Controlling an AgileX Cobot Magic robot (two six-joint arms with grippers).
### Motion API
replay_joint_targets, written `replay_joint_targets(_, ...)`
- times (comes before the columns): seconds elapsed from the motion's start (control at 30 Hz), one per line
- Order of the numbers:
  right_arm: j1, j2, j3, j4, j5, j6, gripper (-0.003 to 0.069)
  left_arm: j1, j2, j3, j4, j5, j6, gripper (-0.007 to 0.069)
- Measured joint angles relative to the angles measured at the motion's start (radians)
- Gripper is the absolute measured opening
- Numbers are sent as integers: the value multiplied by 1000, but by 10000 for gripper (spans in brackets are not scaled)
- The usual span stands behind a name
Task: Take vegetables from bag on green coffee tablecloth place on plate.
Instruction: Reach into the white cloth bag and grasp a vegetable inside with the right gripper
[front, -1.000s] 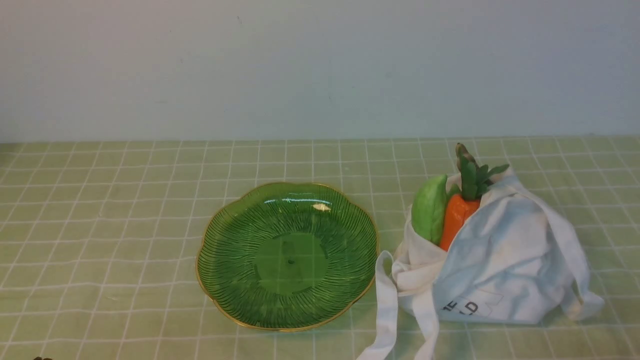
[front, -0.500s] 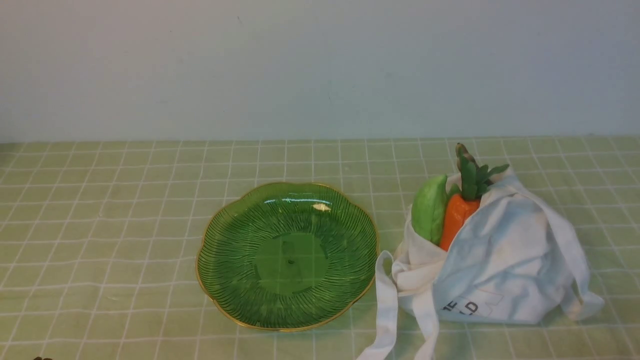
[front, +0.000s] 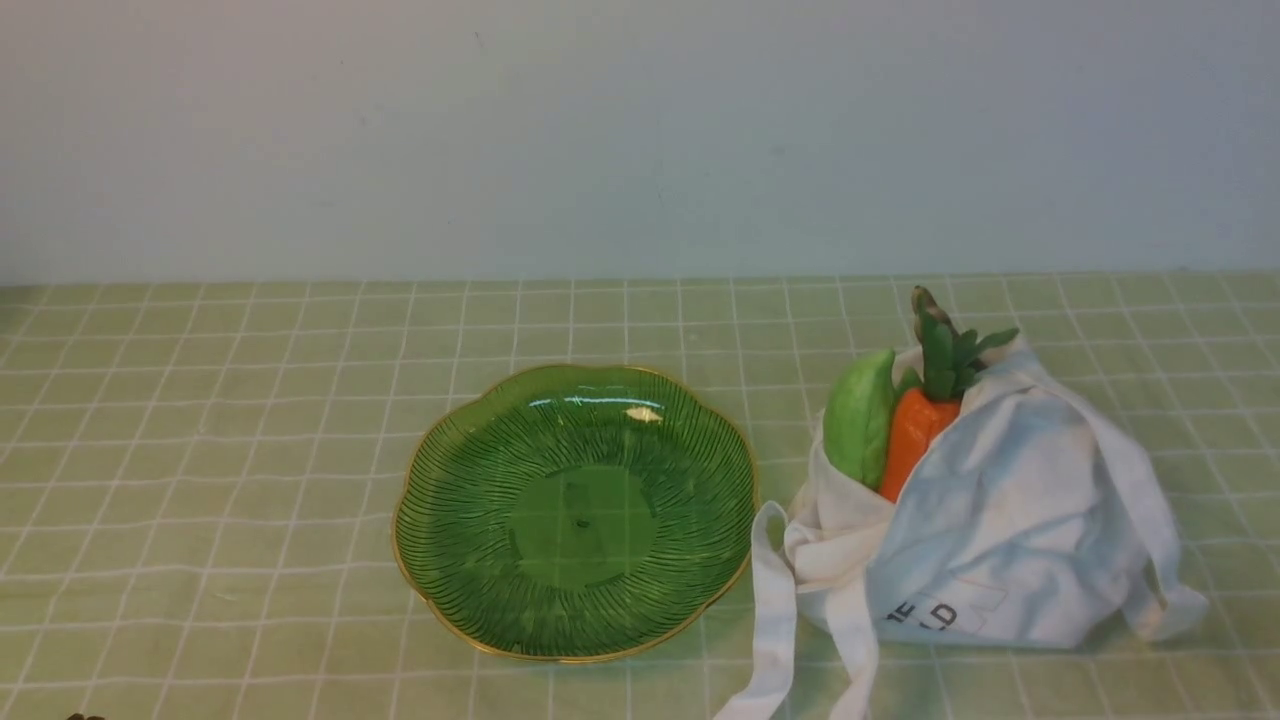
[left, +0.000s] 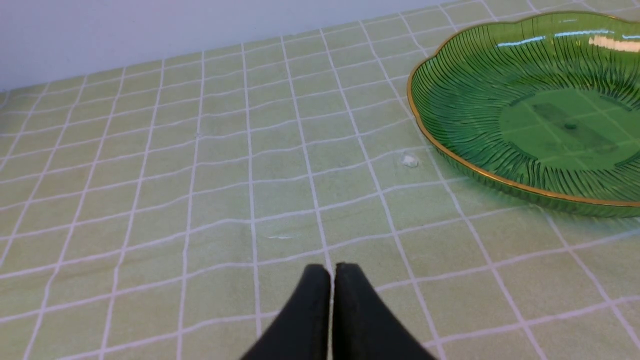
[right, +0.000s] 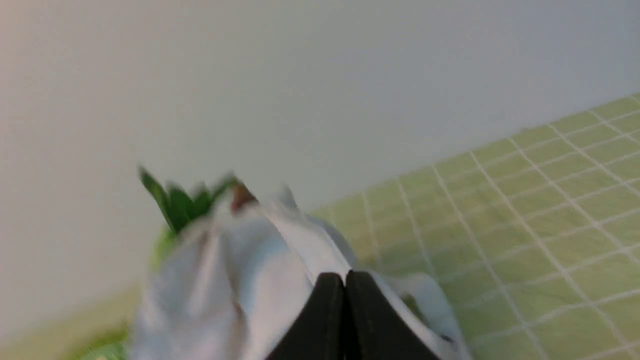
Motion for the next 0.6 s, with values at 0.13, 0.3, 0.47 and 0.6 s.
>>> replay_joint_targets(0.13, 0, 0, 0, 233, -94, 82, -15, 0, 0, 0, 0, 0, 0, -5)
replay_joint_targets(0.3, 0, 0, 0, 318, -112, 45, -15, 0, 0, 0, 0, 0, 0, -5)
replay_joint_targets(0.47, 7, 0, -8, 354, -190, 38, -15, 0, 0, 0, 0, 0, 0, -5)
replay_joint_targets(0.6, 32, 12, -170, 291, -125, -27, -15, 0, 0, 0, 0, 0, 0, -5)
